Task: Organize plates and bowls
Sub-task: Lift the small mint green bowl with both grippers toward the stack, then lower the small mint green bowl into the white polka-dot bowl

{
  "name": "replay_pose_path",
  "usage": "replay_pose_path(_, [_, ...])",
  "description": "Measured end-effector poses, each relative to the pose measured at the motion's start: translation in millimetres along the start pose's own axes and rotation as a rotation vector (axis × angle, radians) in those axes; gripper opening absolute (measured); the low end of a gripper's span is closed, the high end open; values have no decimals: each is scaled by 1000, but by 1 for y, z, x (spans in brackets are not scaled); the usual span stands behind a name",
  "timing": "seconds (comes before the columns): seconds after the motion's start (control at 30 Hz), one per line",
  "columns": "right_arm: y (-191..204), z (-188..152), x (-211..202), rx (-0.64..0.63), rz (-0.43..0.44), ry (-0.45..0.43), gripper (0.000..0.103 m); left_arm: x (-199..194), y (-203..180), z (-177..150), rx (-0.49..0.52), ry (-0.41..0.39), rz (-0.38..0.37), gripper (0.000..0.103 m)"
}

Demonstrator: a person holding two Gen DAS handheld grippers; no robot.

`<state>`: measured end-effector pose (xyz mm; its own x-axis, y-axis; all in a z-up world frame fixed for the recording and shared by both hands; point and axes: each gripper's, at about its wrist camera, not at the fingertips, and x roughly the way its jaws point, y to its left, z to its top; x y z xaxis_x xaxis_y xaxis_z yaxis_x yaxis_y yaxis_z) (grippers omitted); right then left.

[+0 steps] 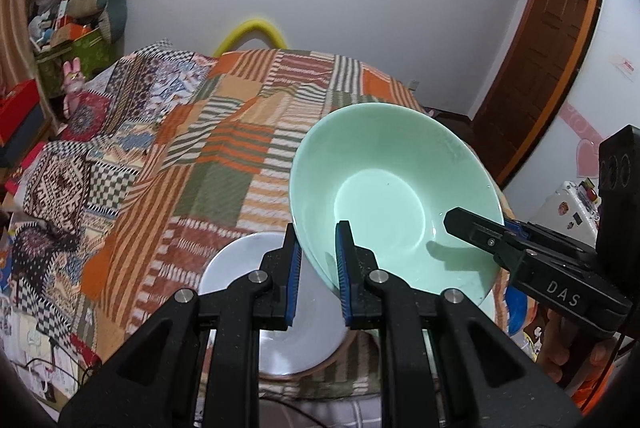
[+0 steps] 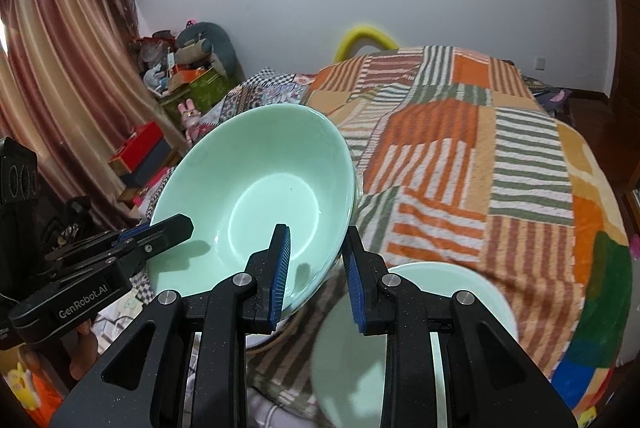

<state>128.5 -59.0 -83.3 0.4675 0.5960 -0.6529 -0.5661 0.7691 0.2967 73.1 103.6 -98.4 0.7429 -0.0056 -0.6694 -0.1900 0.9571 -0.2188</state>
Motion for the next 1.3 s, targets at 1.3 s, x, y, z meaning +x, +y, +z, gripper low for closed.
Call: replay_pose_path(1.3, [49, -53, 86, -23, 10, 269, 24, 55, 84, -73, -148, 192, 126, 16])
